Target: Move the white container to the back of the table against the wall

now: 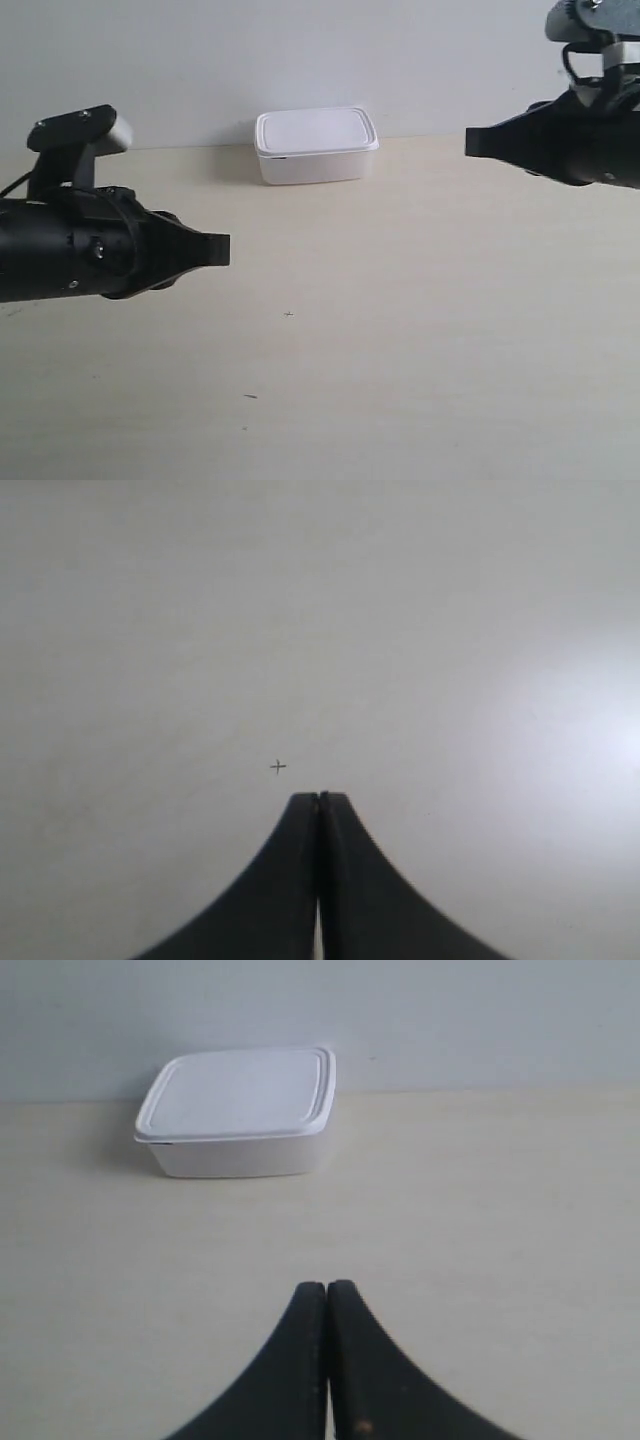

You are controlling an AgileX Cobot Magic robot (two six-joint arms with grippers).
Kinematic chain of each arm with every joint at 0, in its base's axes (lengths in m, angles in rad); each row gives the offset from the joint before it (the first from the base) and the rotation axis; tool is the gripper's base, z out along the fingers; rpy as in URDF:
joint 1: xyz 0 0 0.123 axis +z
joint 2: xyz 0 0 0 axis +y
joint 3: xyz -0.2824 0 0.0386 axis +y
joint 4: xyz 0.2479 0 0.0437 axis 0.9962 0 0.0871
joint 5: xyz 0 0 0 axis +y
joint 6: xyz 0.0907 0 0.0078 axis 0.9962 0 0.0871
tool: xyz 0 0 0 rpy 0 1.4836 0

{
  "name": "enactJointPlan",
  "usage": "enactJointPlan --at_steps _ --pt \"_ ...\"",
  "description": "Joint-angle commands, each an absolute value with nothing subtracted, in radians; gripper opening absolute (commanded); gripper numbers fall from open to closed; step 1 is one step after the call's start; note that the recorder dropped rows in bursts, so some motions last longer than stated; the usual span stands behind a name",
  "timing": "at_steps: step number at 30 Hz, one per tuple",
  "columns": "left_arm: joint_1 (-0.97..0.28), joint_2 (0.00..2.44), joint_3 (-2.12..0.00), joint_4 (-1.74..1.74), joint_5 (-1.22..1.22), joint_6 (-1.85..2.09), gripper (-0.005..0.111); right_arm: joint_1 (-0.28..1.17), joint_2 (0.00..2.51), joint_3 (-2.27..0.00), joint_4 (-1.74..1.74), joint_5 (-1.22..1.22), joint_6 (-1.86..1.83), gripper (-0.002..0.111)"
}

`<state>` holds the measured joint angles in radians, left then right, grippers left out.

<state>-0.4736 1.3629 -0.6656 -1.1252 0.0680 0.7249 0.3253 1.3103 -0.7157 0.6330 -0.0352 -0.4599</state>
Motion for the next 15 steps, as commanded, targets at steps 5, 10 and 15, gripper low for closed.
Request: enactJointPlan --at_steps 5,10,15 --pt "-0.479 1.180 -0.545 -1.140 0.088 0.725 0.000 0.326 1.005 -0.578 0.631 0.090 -0.470 0.000" --pt "-0.479 1.048 -0.424 -1.133 0.087 0.731 0.000 0.326 0.756 -0.464 0.631 0.182 -0.467 0.000" --pt "-0.479 0.931 -0.292 -1.144 0.065 0.722 0.000 0.326 0.542 -0.397 0.631 0.397 -0.442 0.000"
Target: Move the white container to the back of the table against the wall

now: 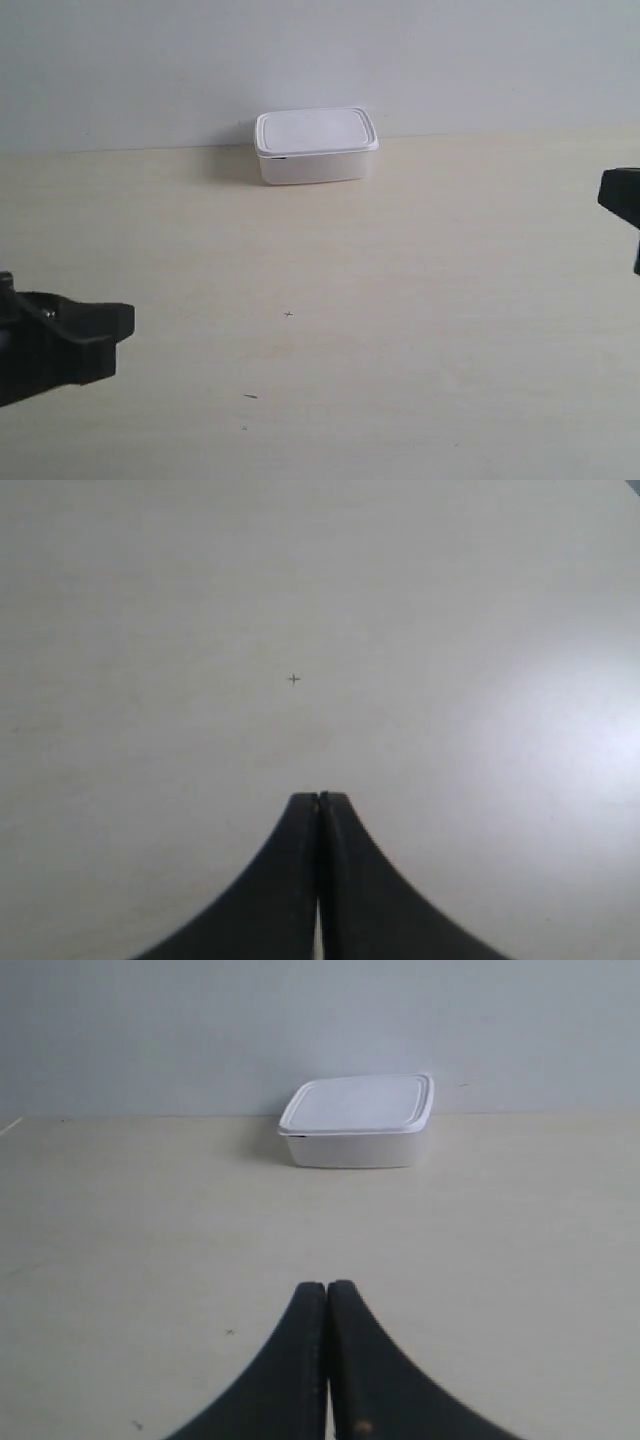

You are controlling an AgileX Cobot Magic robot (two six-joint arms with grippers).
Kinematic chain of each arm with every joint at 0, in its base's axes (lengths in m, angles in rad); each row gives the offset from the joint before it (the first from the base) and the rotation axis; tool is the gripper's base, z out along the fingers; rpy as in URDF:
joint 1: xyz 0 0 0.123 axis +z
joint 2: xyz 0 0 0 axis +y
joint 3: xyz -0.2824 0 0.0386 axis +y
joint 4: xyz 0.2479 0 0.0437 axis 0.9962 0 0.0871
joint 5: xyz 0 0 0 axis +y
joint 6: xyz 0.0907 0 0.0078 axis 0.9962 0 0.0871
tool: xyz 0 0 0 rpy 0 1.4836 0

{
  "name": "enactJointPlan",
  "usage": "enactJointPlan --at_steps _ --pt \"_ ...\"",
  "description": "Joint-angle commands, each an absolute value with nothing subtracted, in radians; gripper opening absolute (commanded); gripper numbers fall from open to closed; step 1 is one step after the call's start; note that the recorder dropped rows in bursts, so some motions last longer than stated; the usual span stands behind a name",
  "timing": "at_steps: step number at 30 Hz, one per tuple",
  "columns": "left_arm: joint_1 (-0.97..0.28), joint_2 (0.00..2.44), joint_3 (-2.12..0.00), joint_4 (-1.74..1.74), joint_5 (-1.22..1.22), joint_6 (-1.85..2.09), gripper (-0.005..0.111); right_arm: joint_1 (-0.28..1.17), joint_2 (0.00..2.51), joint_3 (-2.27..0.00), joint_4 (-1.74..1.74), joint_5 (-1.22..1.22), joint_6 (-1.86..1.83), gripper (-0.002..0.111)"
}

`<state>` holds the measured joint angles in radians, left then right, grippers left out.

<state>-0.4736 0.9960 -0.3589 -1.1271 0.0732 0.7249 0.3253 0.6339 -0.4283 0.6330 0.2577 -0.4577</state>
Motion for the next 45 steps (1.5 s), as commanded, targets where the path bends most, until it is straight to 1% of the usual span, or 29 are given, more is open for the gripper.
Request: enactJointPlan --at_steps 1,5,10,13,29,34,39,45 --pt "-0.479 0.908 -0.268 -1.148 0.059 0.722 0.000 0.326 0.509 -0.395 0.631 0.456 -0.442 0.000" --pt "-0.479 0.882 -0.212 -1.148 0.012 0.629 0.000 0.326 0.425 -0.395 0.629 0.545 -0.301 0.000" --pt "-0.479 0.900 -0.212 -1.144 0.087 0.629 0.000 0.326 0.382 -0.395 0.637 0.673 -0.286 0.000" --pt "-0.479 0.900 -0.212 -1.136 0.126 0.629 0.000 0.326 0.380 -0.395 0.637 0.687 -0.286 0.000" --pt "-0.479 0.895 -0.210 -1.136 0.128 0.633 0.000 0.326 0.380 -0.395 0.637 0.687 -0.287 0.000" --pt "-0.477 0.805 -0.196 -1.136 0.126 0.633 0.000 0.326 0.354 -0.395 0.633 0.683 -0.285 0.000" --pt "-0.473 0.650 -0.166 -1.136 0.122 0.633 0.000 0.326 0.216 -0.395 0.631 0.683 -0.287 0.000" --pt "-0.395 0.565 -0.127 -1.136 0.135 0.635 0.000 0.317 0.062 -0.395 0.631 0.686 -0.285 0.000"
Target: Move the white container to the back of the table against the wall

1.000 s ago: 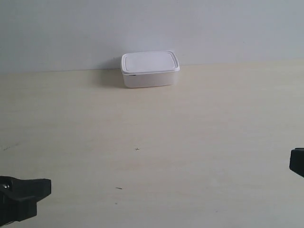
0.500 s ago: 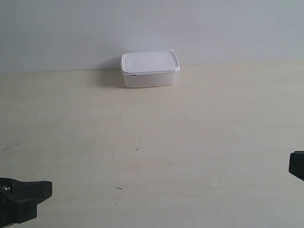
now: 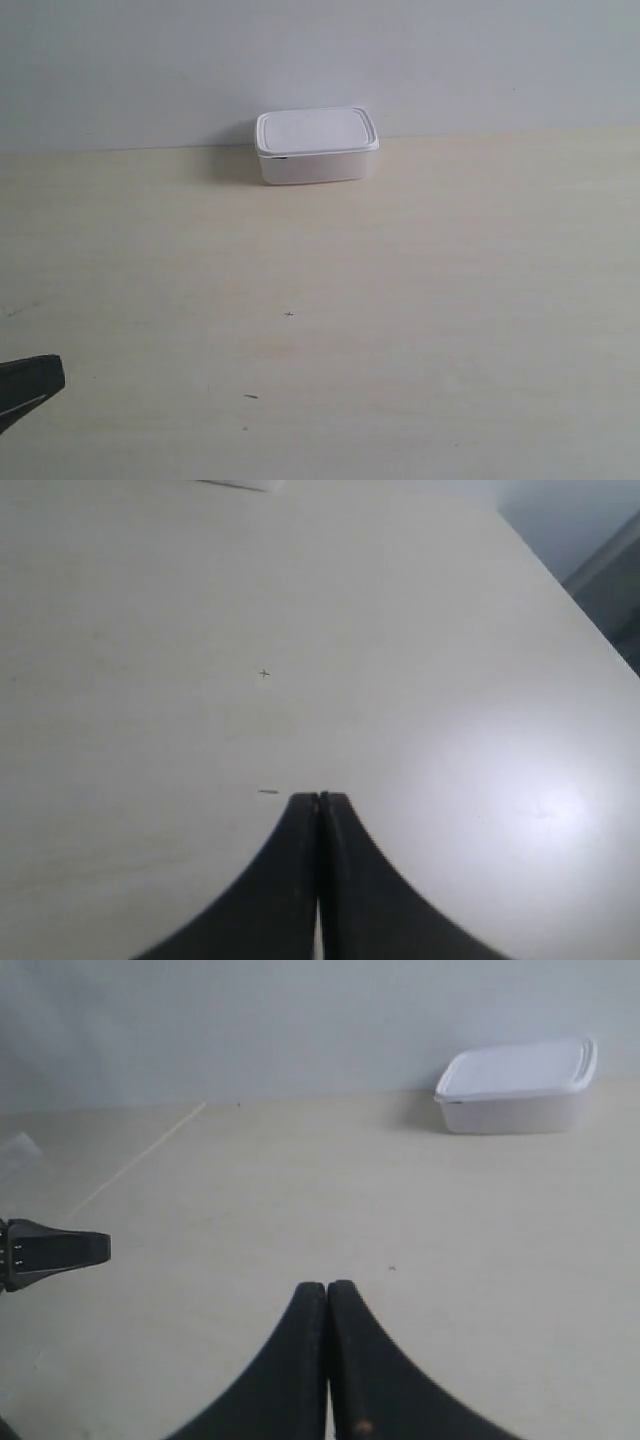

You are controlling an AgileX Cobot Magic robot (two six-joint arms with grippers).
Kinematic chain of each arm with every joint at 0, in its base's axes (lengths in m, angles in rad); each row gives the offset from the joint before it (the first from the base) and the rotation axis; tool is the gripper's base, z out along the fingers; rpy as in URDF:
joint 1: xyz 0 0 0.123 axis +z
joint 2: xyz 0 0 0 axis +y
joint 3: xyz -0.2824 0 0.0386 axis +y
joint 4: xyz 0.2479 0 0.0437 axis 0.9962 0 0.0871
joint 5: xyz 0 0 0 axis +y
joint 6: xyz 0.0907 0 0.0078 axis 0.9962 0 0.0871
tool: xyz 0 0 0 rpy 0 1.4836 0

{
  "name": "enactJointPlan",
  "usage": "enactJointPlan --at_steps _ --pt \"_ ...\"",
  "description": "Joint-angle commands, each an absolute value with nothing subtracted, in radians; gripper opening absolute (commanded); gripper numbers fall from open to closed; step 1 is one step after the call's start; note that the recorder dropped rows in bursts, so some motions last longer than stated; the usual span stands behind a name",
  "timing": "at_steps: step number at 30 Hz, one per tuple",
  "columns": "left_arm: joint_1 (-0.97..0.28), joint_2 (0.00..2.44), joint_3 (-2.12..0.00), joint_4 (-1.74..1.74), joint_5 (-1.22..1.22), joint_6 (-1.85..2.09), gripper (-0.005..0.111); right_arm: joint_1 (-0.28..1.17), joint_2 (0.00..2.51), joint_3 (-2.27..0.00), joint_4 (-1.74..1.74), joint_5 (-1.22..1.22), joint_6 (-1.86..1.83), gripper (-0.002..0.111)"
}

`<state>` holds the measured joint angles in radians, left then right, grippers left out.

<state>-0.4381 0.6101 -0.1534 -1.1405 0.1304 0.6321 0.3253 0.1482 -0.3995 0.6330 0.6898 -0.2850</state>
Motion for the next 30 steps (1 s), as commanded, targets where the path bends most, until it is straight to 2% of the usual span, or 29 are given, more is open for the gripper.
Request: enactJointPlan --at_steps 1,14,30 --pt "-0.383 0.552 -0.119 -1.136 0.135 0.635 0.000 0.311 0.043 -0.395 0.631 0.686 -0.285 0.000" --pt "-0.188 0.221 -0.045 -1.136 0.140 0.636 0.000 0.190 0.000 -0.331 0.631 0.687 -0.285 0.000" --pt "0.047 0.000 -0.045 -1.136 0.140 0.648 0.000 0.103 0.000 -0.150 0.633 0.687 -0.265 0.000"
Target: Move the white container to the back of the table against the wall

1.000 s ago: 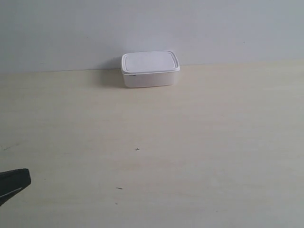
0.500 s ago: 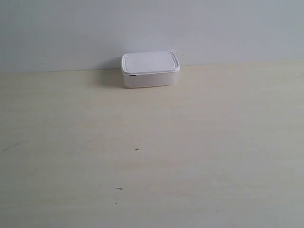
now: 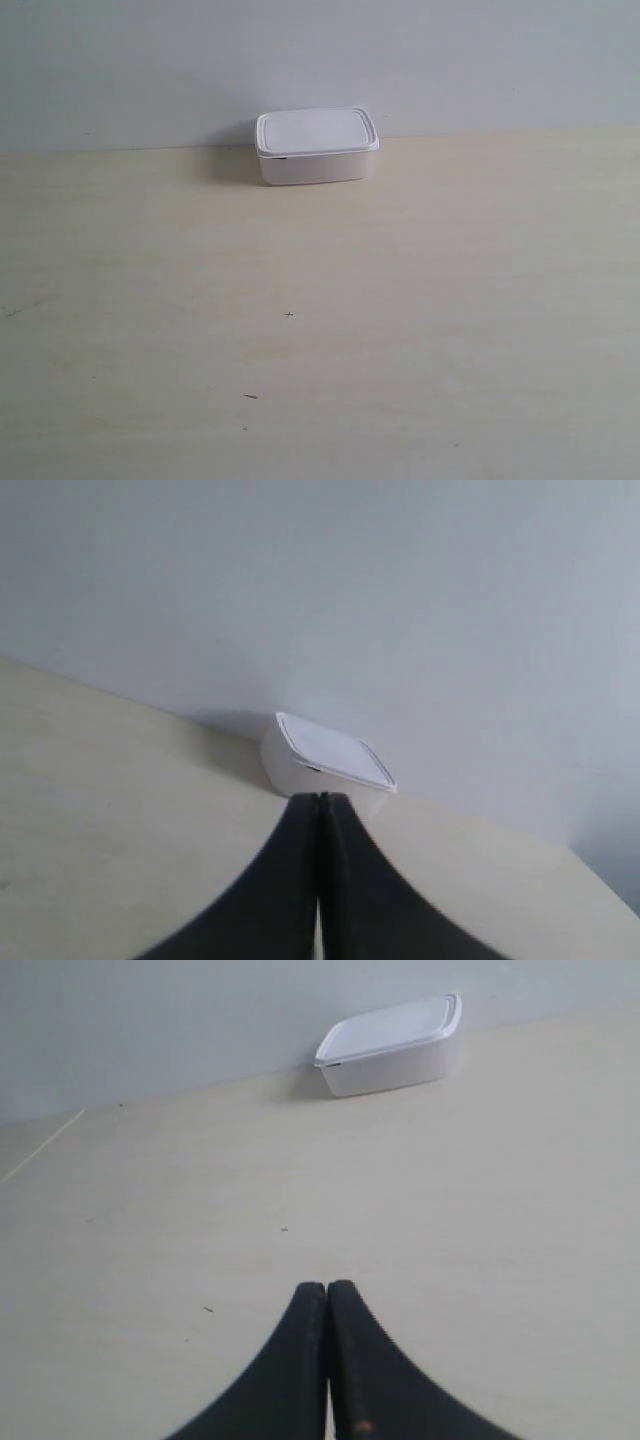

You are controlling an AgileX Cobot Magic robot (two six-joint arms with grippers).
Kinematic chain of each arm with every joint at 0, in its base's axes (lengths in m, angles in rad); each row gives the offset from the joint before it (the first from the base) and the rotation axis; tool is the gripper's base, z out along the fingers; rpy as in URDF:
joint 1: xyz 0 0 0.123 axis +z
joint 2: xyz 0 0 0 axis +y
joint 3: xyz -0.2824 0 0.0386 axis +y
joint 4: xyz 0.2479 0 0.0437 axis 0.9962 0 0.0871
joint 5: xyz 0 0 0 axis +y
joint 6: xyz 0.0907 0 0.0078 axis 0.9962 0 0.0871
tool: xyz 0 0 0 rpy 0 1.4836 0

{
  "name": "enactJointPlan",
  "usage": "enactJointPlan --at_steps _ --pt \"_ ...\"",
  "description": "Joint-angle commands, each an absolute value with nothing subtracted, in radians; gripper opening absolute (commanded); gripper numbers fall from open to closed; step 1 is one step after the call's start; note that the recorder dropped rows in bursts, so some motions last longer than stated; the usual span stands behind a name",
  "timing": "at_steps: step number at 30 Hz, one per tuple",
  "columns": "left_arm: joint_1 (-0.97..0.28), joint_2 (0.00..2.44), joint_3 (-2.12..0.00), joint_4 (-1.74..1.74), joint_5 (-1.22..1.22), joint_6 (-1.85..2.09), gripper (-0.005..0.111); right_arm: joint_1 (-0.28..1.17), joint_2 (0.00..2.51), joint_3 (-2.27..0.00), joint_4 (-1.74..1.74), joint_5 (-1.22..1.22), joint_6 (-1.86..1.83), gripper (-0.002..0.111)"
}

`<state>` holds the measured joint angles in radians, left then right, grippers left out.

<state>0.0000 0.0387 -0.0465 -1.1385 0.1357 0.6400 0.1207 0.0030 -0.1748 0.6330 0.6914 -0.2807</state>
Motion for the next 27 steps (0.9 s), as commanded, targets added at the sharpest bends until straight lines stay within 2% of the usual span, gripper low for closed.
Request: enactJointPlan --at_steps 1,15,27 --pt "0.055 0.000 -0.045 -1.136 0.140 0.648 0.000 0.103 0.000 -0.145 0.633 0.684 -0.265 0.000" --pt "0.191 0.000 -0.045 -1.136 0.140 0.651 0.000 0.103 0.000 -0.020 0.646 0.614 -0.261 0.000" --pt "0.191 0.000 -0.045 -1.136 0.140 0.651 0.000 0.103 0.000 -0.018 0.651 0.572 -0.261 0.000"
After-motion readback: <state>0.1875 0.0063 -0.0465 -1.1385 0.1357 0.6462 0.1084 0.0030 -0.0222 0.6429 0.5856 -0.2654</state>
